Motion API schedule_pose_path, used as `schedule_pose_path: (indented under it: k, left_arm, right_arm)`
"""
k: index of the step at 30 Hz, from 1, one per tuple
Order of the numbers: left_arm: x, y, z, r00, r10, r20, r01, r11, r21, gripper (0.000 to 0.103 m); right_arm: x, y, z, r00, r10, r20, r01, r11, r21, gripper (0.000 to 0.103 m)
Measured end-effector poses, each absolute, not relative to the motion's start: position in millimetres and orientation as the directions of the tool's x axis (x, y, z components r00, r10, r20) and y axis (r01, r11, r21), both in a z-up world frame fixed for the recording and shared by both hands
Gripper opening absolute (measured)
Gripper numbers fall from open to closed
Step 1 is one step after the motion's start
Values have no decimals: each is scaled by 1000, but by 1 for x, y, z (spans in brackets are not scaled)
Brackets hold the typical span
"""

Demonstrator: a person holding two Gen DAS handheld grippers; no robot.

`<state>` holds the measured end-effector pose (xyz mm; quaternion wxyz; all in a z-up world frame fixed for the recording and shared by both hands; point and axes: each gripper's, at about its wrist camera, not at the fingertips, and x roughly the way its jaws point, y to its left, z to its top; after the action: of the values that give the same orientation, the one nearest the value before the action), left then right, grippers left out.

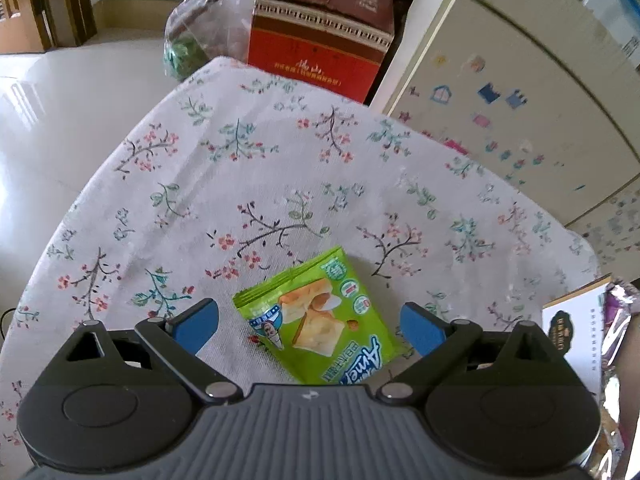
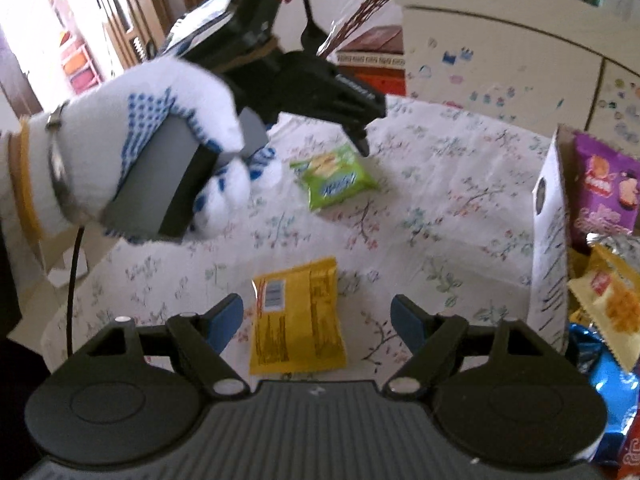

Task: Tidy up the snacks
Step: 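Close left gripper on green cracker pack while right gripper closes on yellow pack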

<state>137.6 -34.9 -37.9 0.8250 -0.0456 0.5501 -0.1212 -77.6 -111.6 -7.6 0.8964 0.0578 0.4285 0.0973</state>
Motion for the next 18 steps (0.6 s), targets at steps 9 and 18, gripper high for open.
schedule_pose_path:
  k: [9,18]
  left_arm:
    - [133,-54,-49,383,-173,-908,196,975,-103,103]
    - [125,-51,-46,432,-181,-883,276,959,-62,82]
  right_arm:
    - [-65,-98,-30,572,221,-790,-141,975,170,82]
    - [-55,-86,-41,582,194,-790,-157,980,125,84]
